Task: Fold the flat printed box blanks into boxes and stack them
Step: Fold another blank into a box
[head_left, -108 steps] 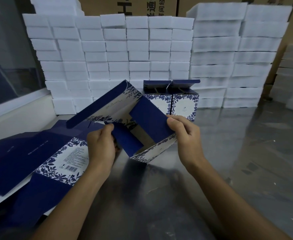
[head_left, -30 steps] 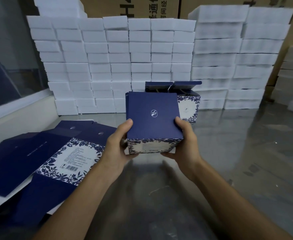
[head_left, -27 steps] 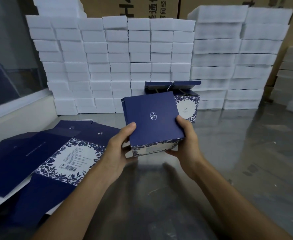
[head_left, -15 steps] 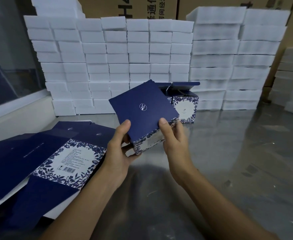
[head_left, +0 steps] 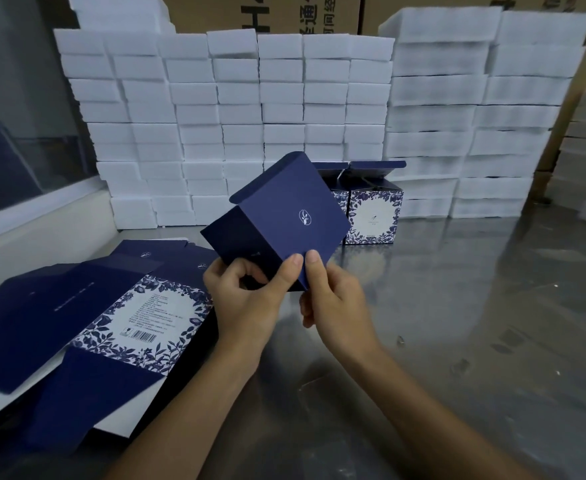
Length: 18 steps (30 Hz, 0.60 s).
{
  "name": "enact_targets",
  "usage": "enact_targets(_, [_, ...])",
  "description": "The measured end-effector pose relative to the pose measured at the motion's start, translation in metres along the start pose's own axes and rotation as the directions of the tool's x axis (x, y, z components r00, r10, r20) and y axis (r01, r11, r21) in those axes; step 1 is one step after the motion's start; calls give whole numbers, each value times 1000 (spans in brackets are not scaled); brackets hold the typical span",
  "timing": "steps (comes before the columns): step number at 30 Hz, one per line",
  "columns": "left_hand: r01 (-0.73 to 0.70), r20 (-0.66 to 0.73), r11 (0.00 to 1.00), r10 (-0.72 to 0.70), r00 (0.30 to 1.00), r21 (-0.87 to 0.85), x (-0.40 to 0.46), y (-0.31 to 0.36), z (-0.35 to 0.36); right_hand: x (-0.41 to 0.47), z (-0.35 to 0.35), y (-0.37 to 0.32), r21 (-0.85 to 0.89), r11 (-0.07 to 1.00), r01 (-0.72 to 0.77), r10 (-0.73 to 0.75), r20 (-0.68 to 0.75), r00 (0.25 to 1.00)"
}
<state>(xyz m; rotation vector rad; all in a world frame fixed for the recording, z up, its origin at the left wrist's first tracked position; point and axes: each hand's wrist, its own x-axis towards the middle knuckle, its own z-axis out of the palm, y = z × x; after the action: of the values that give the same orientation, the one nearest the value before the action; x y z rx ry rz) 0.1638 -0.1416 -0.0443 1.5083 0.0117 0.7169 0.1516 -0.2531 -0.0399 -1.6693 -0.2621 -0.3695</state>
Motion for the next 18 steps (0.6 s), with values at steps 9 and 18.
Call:
enact_targets(9, [29, 0, 1000, -29, 1000, -9, 1, 0, 0, 1, -2, 3, 23, 996, 84, -83, -59, 995])
enact_targets(18, [47, 188, 999, -41, 981, -25, -4, 6, 1, 7, -15, 1, 232, 972, -30, 81, -211, 974])
